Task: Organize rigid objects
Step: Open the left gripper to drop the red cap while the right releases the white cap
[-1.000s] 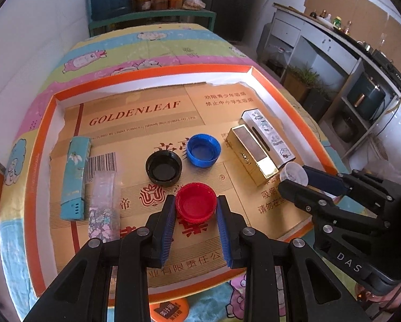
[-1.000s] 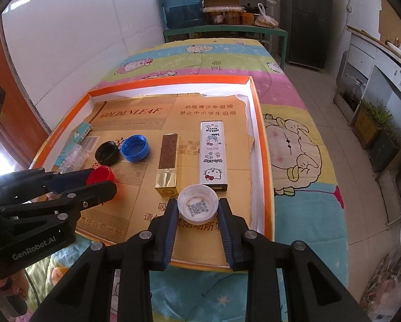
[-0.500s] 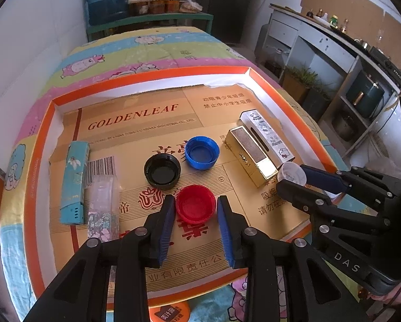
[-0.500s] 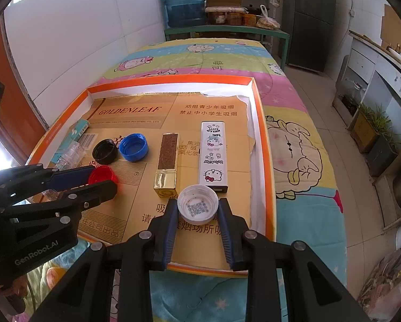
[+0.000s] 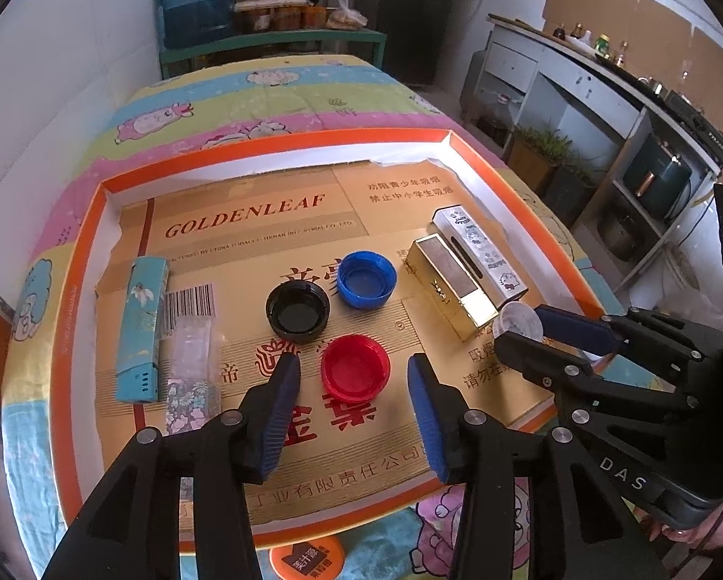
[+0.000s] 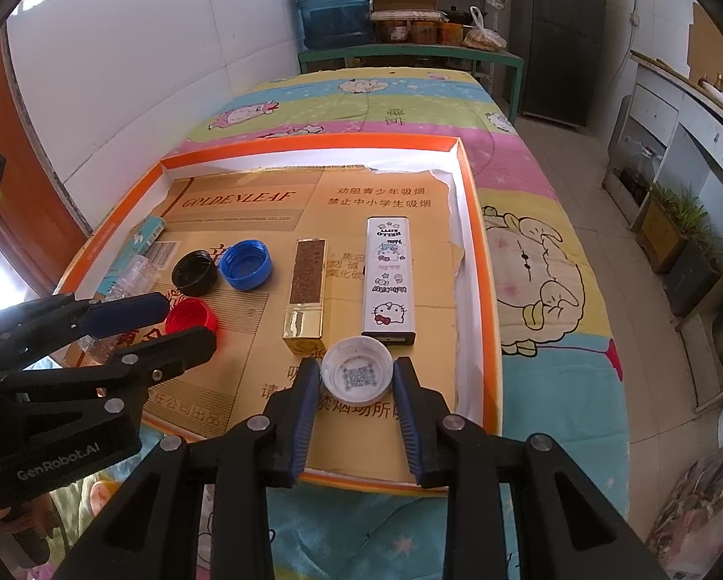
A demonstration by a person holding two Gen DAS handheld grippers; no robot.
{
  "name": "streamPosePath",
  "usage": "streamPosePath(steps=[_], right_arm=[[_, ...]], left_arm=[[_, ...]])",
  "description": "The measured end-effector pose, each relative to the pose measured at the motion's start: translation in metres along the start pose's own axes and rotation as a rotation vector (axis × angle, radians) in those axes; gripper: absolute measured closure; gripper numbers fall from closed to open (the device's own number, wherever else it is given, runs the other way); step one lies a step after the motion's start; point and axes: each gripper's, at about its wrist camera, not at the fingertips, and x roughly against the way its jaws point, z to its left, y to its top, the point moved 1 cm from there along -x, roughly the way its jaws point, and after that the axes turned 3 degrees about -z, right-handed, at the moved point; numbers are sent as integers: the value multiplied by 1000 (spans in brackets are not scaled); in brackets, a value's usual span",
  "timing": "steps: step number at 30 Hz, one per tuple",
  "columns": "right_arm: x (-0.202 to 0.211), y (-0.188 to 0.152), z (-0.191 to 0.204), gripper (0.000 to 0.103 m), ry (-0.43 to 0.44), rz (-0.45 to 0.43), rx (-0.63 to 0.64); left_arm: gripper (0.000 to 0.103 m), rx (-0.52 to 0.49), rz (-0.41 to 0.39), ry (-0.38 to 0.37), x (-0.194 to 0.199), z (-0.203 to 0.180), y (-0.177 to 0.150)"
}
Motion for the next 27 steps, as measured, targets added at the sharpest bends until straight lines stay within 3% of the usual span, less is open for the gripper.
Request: streamPosePath(steps=[27], right_arm=[[34, 0, 10, 71, -9, -46, -1]], left_arm=[[55, 23, -50, 8, 39, 4, -9]])
